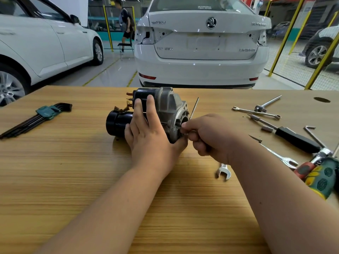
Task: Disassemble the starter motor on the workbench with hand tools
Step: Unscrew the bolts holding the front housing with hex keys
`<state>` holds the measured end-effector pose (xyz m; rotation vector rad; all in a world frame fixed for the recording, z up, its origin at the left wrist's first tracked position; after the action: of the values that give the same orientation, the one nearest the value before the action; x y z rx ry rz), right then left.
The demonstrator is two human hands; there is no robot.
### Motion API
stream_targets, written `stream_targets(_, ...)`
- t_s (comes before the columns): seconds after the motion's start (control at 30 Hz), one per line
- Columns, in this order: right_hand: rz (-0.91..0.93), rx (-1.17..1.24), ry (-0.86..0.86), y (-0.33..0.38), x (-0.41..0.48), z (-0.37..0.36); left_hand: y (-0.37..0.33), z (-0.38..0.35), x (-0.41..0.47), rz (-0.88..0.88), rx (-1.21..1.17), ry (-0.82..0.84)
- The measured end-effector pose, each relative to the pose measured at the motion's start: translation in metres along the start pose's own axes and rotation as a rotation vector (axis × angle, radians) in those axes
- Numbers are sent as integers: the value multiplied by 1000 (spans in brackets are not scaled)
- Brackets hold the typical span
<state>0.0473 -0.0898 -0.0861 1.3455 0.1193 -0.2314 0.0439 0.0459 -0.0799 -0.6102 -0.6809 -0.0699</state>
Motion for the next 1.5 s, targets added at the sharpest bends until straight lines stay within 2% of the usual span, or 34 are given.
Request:
stream_targets(0.23, -42, 77, 55, 2, 0, -5, 1, 0, 1, -7, -1, -12)
stream_targets(0.4, -168, 174, 130, -2, -1, -11, 1, -2, 1, -15, -3, -4)
stream_targets(0.63, -132, 117, 110, -2, 1, -10, 1, -2, 2, -15, -15, 6)
stream_targets(0.83, 66, 3, 32, 6, 0, -2, 6, 3, 5, -23, -52, 36)
stream_targets(1.0, 400, -421, -95, 26, -8, 3, 17, 15, 12, 28, -179, 41)
stream_targets(1.17, 624, -655, -185, 41, -18, -1, 34, 6, 14, 196, -126, 161)
stream_targets(1.33, 782, -958, -274, 54, -28, -6, 34, 2, 12, 187, -92, 210)
stream_targets(1.5, 825, -1009, -297, 54, -29, -6, 36, 1, 12, 194, -71, 226)
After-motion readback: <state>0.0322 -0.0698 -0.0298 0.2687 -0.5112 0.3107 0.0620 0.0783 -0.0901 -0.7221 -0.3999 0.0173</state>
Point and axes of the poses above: each hand's wrist, its own x-axis towards the middle knuckle, its own z-axis out of the back of the hand, y = z × x, the point moved 8 cm from there along x, towards the middle knuckle, and after that the axes turned 6 degrees about -y, right-handed, at the moved point
